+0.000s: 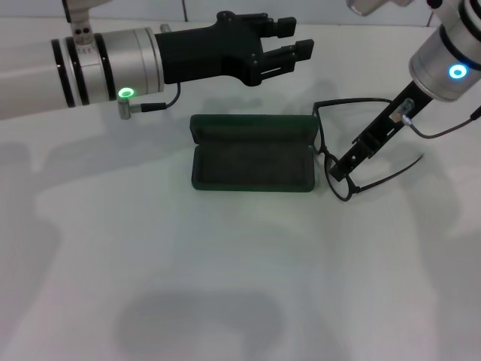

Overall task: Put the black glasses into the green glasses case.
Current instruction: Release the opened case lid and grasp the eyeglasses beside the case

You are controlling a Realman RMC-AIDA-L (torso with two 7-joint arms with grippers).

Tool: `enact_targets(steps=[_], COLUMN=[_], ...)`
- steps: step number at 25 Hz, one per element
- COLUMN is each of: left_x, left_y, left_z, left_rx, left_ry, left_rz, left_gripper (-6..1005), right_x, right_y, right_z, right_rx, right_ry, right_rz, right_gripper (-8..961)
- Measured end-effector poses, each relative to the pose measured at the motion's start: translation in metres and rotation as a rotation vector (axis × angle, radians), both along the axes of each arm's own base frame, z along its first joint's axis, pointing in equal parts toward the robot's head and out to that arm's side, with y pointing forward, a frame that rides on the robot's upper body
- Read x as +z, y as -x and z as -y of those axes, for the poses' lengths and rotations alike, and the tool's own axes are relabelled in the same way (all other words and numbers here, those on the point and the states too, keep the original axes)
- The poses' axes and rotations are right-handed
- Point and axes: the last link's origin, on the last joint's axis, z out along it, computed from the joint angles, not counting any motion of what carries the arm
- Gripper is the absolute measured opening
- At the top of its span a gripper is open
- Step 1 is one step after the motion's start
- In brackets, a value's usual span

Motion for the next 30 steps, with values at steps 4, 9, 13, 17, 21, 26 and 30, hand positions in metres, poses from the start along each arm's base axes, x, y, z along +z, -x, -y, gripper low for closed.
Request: enact_targets(steps=[4, 9, 13, 17, 21, 26, 30], left_x=[0.0, -0.001, -0.002, -0.002, -0.001, -0.001, -0.001], left_y=[0.004, 0.004, 0.004, 0.005, 0.006, 0.007, 0.008], left_z=[0.002, 0.002, 0.003, 0.003, 0.003, 0.002, 0.003], left_rx=[0.008, 0.005, 0.0, -0.002, -0.001, 0.002, 0.002], left_ry=[0.0, -0.001, -0.004, 0.0, -0.001, -0.002, 0.005], left_rz=[-0.003, -0.006, -0.009, -0.015, -0.018, -0.022, -0.036], left_gripper=[469, 468, 468, 468, 468, 468, 469], right_x=[0.001, -0.002, -0.008, -0.014, -0.018, -0.014, -0.009], right_y=[-0.004, -0.009, -0.01, -0.01, -0.011, -0.021, -0.03], right_z=[-0.008, -0.011, -0.014, -0.016, -0.015, -0.014, -0.014], right_rx=[0.009, 0.012, 0.046, 0.081, 0.103, 0.095, 0.091], right_ry=[-0.074, -0.097, -0.121, -0.138, -0.135, -0.133, -0.147], right_rz=[-0.026, -0.025, -0.016, -0.005, 0.012, 0.045, 0.064], right_gripper=[884, 885, 885, 884, 885, 878, 872])
